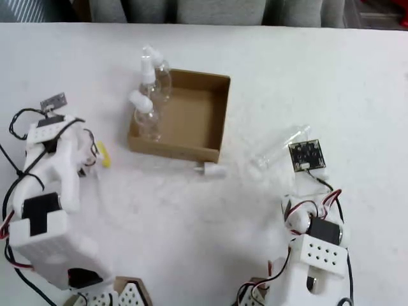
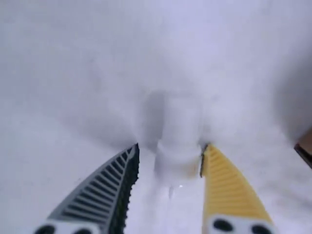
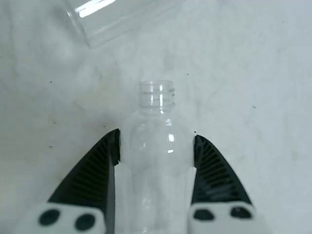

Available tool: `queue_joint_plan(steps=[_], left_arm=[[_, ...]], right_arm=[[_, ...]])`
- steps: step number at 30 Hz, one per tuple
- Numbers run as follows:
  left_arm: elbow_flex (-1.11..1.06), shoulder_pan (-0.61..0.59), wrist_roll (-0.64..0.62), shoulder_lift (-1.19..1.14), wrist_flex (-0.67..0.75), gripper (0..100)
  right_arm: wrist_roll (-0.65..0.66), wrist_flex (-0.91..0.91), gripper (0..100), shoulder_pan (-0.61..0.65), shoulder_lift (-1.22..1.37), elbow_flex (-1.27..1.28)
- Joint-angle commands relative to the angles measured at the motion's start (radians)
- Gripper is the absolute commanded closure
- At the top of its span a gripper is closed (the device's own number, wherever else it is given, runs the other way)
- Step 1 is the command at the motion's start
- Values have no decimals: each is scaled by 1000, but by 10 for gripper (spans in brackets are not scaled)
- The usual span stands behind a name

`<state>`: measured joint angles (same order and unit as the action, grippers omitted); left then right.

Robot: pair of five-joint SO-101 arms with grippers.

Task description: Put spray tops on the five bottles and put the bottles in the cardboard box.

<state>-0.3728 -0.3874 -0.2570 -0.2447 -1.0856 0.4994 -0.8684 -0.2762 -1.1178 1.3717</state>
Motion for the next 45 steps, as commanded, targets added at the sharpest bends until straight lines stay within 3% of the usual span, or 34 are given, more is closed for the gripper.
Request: queue_joint_plan(steps=[1, 8, 12, 15, 21, 27, 33, 41, 45], left_arm=[[89, -10, -11, -22, 23, 868], [114, -4, -11, -51, 15, 887], [112, -4, 6, -51, 15, 985], [110, -4, 75, -51, 21, 978], [112, -10, 89, -51, 23, 980], [114, -10, 91, -50, 23, 980], [95, -12, 92, -21, 23, 980], [-175, -7, 160, 266, 198, 980], [-288, -4, 160, 440, 221, 979]], right_arm=[[12, 16, 981, -7, 7, -8], [12, 16, 981, -7, 8, -8], [12, 16, 981, -7, 8, -8], [9, 16, 981, -7, 5, -8], [0, 35, 981, -7, 1, -8], [-112, 142, 981, -12, 1, -9], [-118, 372, 977, 21, 1, -14], [-130, 704, 979, 99, -1, -11], [-367, 743, 981, 114, -1, -9]])
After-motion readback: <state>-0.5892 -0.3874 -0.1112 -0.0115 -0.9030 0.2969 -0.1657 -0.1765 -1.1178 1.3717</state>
